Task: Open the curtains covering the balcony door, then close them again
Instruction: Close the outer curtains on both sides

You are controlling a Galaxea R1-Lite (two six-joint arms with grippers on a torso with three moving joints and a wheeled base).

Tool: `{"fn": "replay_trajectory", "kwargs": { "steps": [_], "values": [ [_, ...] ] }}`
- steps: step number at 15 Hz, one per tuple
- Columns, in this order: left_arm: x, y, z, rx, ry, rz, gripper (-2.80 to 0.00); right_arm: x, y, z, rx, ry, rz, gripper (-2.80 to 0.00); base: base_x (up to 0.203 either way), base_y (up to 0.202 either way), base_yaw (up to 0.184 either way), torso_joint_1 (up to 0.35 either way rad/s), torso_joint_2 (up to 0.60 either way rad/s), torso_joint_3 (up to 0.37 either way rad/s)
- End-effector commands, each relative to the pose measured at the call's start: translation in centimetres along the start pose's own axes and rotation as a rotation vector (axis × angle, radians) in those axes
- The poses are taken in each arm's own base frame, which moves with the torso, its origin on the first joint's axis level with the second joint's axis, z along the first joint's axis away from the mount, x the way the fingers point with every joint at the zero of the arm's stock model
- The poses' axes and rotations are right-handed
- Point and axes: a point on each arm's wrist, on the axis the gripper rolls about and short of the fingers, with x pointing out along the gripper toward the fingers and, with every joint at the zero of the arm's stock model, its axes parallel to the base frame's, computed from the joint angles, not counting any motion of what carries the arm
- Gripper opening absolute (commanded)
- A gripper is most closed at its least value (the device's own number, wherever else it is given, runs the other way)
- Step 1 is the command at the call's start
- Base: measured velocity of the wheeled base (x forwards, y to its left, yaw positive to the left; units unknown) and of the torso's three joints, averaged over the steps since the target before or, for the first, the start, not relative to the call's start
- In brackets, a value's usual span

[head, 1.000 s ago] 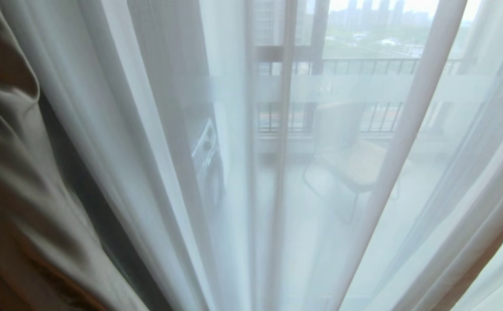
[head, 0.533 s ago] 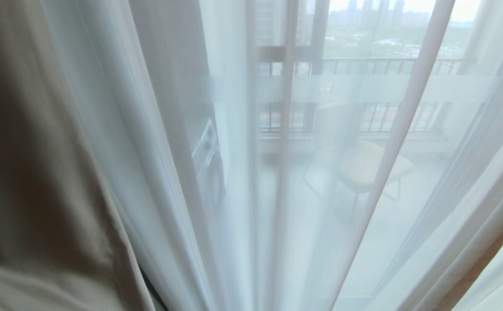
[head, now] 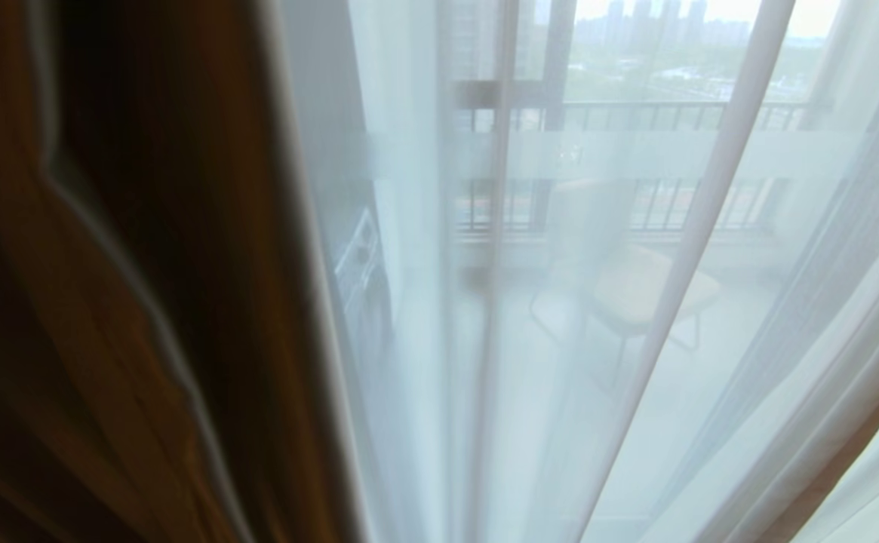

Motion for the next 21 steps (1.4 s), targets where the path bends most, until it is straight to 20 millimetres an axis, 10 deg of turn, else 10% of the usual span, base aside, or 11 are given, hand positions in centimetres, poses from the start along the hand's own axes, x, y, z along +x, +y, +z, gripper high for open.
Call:
{"fn": "replay_trajectory", "kwargs": {
  "steps": [1, 7, 8, 16, 21],
  "values": [
    [-1.8, 0.1, 0.4, -0.005, -0.046, -0.004, 0.0, 0.0, 0.0, 0.0, -0.001, 0.0, 0.001, -2.8, 0.0, 0.0, 0.0, 0.0, 0.0, 0.0],
    [-4.0, 0.3, 0.4, -0.006, -0.061, 0.017, 0.0, 0.0, 0.0, 0.0, -0.001, 0.0, 0.001, -2.8, 0.0, 0.0, 0.0, 0.0, 0.0, 0.0],
    [-4.0, 0.3, 0.4, -0.005, -0.06, 0.021, -2.8, 0.0, 0.0, 0.0, -0.001, 0.0, 0.001, -2.8, 0.0, 0.0, 0.0, 0.0, 0.0, 0.0],
    [-3.7, 0.6, -1.3, 0.0, -0.005, 0.063, -2.8, 0.0, 0.0, 0.0, -0.001, 0.0, 0.001, -2.8, 0.0, 0.0, 0.0, 0.0, 0.0, 0.0],
    [-3.4, 1.1, -6.9, 0.06, 0.171, 0.079, -2.8, 0.0, 0.0, 0.0, -0.001, 0.0, 0.001, -2.8, 0.0, 0.0, 0.0, 0.0, 0.0, 0.0]
  ]
}}
